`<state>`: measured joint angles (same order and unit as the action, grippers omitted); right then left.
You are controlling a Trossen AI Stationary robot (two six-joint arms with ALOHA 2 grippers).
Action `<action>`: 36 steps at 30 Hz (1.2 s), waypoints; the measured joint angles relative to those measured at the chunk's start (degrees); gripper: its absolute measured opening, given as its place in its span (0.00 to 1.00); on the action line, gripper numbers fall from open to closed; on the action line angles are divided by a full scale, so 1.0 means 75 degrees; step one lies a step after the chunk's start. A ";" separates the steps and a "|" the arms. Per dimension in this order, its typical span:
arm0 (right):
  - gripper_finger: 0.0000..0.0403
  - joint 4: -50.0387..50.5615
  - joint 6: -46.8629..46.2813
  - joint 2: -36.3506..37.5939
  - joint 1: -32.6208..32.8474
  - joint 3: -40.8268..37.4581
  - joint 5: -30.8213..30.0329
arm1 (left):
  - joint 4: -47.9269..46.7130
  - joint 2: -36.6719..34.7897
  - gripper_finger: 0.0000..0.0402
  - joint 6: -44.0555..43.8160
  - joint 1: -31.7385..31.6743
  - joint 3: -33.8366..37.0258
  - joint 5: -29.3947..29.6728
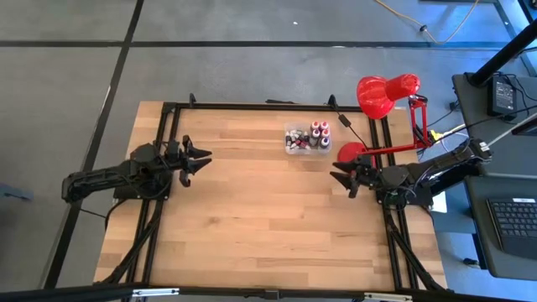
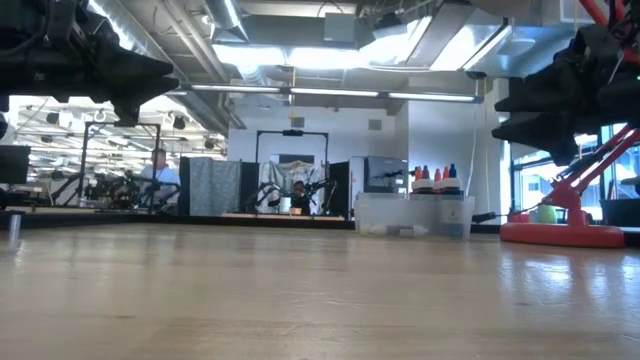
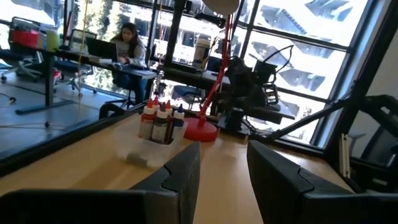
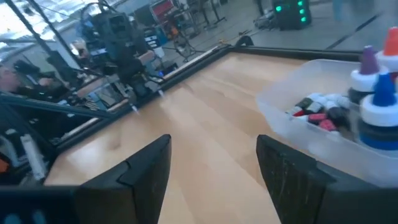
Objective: Pick & Place food coloring
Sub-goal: Return to Home Position
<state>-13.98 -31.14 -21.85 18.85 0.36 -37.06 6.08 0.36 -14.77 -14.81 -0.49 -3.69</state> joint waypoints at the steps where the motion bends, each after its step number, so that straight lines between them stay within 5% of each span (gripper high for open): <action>1: 0.59 0.0136 0.0021 0.0059 0.0002 0.0000 -0.0091 | -0.0011 0.0000 0.32 -0.0008 0.0000 0.0000 0.0001; 10: 0.59 0.1295 -0.0127 0.0918 0.0015 0.0003 -0.0122 | -0.0008 0.0003 0.32 -0.0089 0.0000 0.0000 0.0001; 16: 0.59 0.1295 0.1031 0.1480 0.0017 0.0003 -0.0111 | -0.0010 0.0003 0.32 -0.0083 0.0000 0.0000 0.0001; 36: 0.59 0.1291 0.1826 0.1533 0.0017 0.0003 -0.0050 | -0.0010 0.0006 0.32 -0.0071 0.0000 0.0000 0.0001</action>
<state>-4.29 -17.44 -10.35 18.98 0.38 -37.43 6.01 0.40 -15.30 -14.81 -0.49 -3.68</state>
